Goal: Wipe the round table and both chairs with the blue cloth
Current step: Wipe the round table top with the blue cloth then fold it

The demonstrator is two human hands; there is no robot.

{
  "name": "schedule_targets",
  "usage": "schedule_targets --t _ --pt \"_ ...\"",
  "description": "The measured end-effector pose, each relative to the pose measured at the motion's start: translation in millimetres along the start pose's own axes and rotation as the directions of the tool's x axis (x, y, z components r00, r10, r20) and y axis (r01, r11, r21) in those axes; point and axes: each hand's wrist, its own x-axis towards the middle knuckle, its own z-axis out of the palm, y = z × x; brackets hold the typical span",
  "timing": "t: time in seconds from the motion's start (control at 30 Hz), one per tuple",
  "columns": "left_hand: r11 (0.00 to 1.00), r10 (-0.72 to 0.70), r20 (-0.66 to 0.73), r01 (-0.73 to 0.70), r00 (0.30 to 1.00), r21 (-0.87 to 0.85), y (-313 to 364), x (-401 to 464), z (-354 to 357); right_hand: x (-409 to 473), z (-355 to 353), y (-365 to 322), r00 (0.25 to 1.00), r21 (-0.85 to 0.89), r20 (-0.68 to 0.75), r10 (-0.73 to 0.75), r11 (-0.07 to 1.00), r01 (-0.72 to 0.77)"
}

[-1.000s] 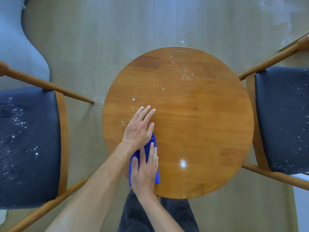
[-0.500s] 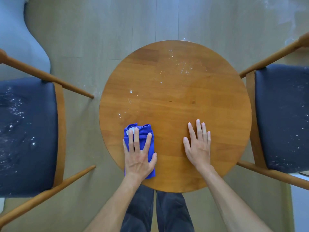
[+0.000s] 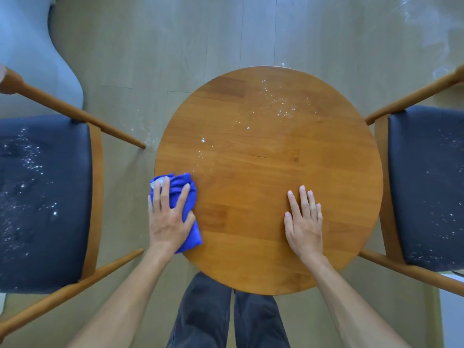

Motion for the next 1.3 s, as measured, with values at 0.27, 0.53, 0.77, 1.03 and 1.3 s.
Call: schedule_targets --t 0.27,0.53,0.77,1.03,1.3 --pt "0.969 0.24 0.015 -0.239 0.971 -0.058 108 -5 14 2 3 -9 0.998 0.043 -0.018 0.055 0.998 -0.054" --pt "0.891 0.453 0.028 -0.452 0.891 -0.039 79 78 17 3 1 1 0.999 0.069 -0.037 0.006 0.998 -0.003" --pt "0.997 -0.071 -0.014 0.071 0.997 0.002 -27 152 -9 4 8 -7 0.997 0.071 -0.06 0.049 0.996 -0.045" --pt "0.845 0.533 0.064 -0.525 0.844 -0.106 187 87 23 4 3 -3 0.998 0.109 -0.046 0.046 0.993 -0.041" --pt "0.999 -0.024 0.044 0.026 0.999 -0.037 12 177 -1 3 4 -2 0.999 0.11 -0.038 0.031 0.994 -0.026"
